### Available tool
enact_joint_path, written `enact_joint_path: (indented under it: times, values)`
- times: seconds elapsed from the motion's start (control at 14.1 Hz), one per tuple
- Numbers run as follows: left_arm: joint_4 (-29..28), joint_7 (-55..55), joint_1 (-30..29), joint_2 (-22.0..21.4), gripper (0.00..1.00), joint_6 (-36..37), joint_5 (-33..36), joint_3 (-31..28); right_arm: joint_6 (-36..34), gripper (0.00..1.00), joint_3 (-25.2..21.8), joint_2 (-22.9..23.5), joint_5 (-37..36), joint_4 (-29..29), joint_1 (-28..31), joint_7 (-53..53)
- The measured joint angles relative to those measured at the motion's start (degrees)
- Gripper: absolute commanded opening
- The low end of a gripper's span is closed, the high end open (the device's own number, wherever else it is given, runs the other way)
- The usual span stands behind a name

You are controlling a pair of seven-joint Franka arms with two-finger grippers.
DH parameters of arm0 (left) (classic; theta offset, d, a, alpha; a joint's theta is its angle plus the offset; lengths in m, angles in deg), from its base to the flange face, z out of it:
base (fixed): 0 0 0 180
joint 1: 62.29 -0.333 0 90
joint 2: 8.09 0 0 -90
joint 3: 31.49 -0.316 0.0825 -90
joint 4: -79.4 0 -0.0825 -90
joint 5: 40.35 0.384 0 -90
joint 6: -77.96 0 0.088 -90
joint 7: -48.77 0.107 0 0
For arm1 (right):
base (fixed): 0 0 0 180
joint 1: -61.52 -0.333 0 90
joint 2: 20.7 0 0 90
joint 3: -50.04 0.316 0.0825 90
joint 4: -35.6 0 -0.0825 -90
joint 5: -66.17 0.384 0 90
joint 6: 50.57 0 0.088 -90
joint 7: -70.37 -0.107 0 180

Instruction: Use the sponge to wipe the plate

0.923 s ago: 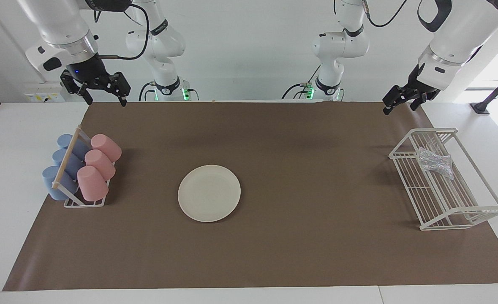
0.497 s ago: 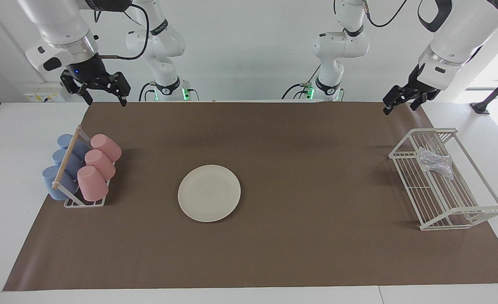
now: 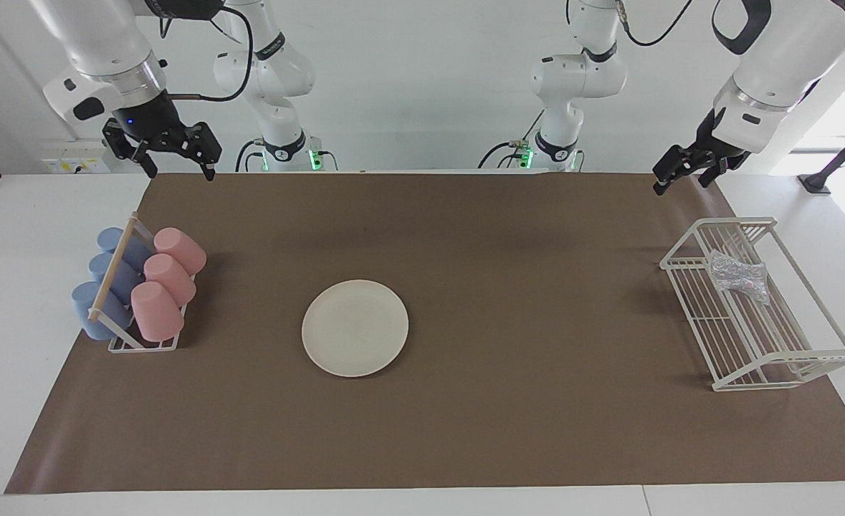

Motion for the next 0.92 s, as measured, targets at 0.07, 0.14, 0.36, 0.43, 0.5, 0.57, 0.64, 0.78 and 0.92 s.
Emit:
enact_joint_path:
  times: [0.07,0.14,0.36,0.43,0.5,0.57,0.64,0.78,0.92]
  values:
    - [0.0,0.0,-0.1,0.0,1.00,0.0,0.0,0.0,0.0,1.00,0.1,0.0,0.0,0.0,-0.2,-1.6]
    - [0.0,0.0,-0.2,0.0,1.00,0.0,0.0,0.0,0.0,1.00,0.3,0.0,0.1,0.0,-0.5,-3.3]
    - [0.0,0.0,-0.4,0.0,1.00,0.0,0.0,0.0,-0.6,1.00,0.5,0.0,0.1,0.0,-1.9,-10.2]
    - [0.0,0.0,-0.4,0.0,1.00,0.0,0.0,0.1,-1.4,1.00,0.6,0.0,0.1,0.0,-2.6,-14.6]
    - [0.0,0.0,-0.4,0.0,1.00,0.0,0.0,0.2,-2.5,1.00,0.6,0.0,0.2,0.0,-3.6,-19.8]
    - [0.0,0.1,-0.4,0.0,1.00,0.0,0.0,0.3,-3.3,1.00,0.7,-0.1,0.2,0.0,-4.9,-25.4]
    - [0.0,0.1,-0.4,0.0,1.00,0.0,0.0,0.4,-3.7,1.00,0.8,-0.1,0.2,0.0,-6.1,-30.1]
    - [-0.1,0.1,-0.4,0.0,1.00,0.0,0.0,0.7,-4.0,1.00,1.0,-0.2,0.7,0.0,-8.0,-37.5]
    - [-0.2,0.1,-0.4,0.0,1.00,-0.2,0.1,0.9,-4.3,1.00,1.2,-0.3,1.8,0.0,-9.3,-44.6]
